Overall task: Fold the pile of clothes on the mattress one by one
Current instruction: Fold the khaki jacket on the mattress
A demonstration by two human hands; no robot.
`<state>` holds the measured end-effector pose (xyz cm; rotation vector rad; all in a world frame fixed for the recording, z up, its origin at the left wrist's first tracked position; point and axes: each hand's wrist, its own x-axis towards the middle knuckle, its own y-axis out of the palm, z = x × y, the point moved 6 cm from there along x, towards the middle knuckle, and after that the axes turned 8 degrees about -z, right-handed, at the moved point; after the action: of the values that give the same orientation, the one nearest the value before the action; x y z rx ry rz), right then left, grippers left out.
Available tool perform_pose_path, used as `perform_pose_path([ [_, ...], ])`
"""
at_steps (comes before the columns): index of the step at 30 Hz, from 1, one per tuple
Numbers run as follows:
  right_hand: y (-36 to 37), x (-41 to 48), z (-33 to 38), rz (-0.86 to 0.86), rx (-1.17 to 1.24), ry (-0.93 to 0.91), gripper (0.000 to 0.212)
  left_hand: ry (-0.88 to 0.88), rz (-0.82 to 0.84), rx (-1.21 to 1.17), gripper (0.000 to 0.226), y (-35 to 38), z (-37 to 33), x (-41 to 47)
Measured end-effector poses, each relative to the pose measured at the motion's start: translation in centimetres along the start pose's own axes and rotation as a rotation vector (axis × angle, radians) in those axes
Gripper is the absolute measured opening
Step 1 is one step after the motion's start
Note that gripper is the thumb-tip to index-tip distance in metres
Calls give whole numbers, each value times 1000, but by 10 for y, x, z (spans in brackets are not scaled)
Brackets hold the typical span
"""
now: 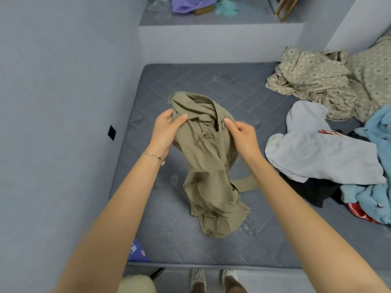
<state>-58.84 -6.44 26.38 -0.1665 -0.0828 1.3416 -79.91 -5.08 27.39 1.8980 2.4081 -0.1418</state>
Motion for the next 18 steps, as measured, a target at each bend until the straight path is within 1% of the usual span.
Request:
perform_pose_path([
  [2,-7,4,8,-52,30,-9,46,-57,148,15,28,10,13,-6],
  [3,-9,6,13,-75,41,-19,45,-91,200,44,30,14,20,-10],
  [4,-12,7,19,-95,53,-31,45,-140,216,87,32,16,28,-16],
  [5,-14,9,25,-112,67,-42,46,-212,207,118,39,17,37,-21],
  [6,-16,10,29,-125,77,-49,48,-283,185,160,52,17,48,-27],
  [7,-18,12,33,-137,87,-58,50,-353,199,212,66,18,61,-32],
  [10,-24,17,40,-169,79,-93,50,-532,438,354,80,34,83,-62],
  [12,-27,19,42,-182,44,-119,52,-614,510,332,102,45,88,-73],
  [13,-29,20,42,-194,28,-129,53,-631,537,274,110,51,88,-76],
  [14,-31,20,41,-212,15,-132,54,-626,545,208,112,56,85,-79],
  [15,-34,21,39,-238,6,-127,55,-611,533,146,109,60,83,-81],
  [16,-37,21,37,-267,-8,-116,55,-582,512,122,99,62,82,-82],
  [18,-40,20,34,-309,-44,-97,55,-470,497,149,77,68,81,-87],
])
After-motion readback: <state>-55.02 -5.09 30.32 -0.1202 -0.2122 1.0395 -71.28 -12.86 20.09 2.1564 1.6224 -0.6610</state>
